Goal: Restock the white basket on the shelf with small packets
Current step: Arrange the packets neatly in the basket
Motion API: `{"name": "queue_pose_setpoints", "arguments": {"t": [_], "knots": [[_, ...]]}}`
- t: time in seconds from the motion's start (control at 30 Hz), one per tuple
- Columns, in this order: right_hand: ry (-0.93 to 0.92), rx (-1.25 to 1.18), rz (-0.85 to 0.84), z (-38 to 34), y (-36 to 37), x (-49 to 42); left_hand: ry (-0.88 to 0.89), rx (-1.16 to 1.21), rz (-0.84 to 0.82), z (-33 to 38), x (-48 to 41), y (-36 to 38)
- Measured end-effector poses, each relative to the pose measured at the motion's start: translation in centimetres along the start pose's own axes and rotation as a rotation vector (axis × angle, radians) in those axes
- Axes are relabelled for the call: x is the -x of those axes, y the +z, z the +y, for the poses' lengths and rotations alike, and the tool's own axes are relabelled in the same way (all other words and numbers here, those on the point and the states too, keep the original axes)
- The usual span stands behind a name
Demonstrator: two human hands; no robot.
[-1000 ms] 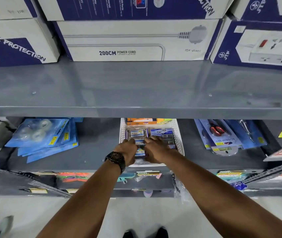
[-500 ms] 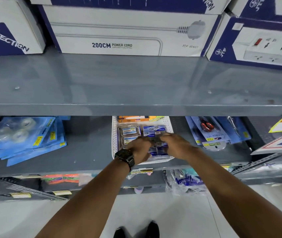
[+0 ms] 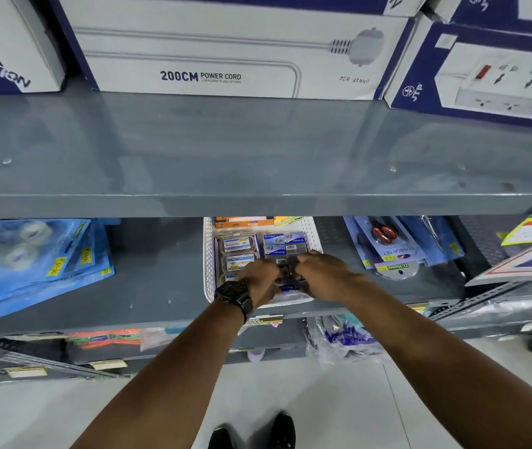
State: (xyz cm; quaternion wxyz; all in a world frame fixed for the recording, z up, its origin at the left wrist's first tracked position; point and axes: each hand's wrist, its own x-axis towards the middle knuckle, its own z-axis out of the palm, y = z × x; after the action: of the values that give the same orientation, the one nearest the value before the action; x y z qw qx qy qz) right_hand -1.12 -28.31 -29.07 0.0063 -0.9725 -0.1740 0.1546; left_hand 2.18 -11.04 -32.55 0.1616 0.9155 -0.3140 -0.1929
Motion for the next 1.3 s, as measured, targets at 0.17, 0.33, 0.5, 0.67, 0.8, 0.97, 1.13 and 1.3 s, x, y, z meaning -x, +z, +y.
{"name": "queue_pose_setpoints", "arguments": {"t": [0.17,0.33,0.5,0.67,0.8,0.97,1.13,1.3], "knots": [[0.106,-0.190,0.019,0.8,-0.3,0.0,-0.236,-0.018,0.031,0.7,0.6,0.1],[0.081,-0.058,-0.089,0.2,-0.2,-0.3,-0.193,-0.013,0.078,0.3,1.0,-0.1],[0.064,-0.071,-0.077,-0.1,-0.2,-0.5,-0.097,-0.021,0.169,-0.8,2.2,-0.1],[0.092,-0.252,-0.033,0.3,0.4,-0.5,-0.143,0.013,0.242,-3.1,4.0,0.1],[0.128,-0.358,-0.057,-0.9,1.1,-0.6,-0.226,-0.054,0.149,-2.8,5.0,-0.6],[0.178,-0.327,-0.030,-1.7,2.1,-2.0,-0.275,0.117,0.046,-3.3,4.1,-0.7],[0.161,-0.273,-0.013,-1.5,2.6,-2.5,-0.378,0.743,0.106,-2.4,3.9,-0.8],[0.127,-0.245,-0.029,-1.2,1.8,-2.7,-0.525,1.344,0.080,-1.9,4.9,-2.3]]}}
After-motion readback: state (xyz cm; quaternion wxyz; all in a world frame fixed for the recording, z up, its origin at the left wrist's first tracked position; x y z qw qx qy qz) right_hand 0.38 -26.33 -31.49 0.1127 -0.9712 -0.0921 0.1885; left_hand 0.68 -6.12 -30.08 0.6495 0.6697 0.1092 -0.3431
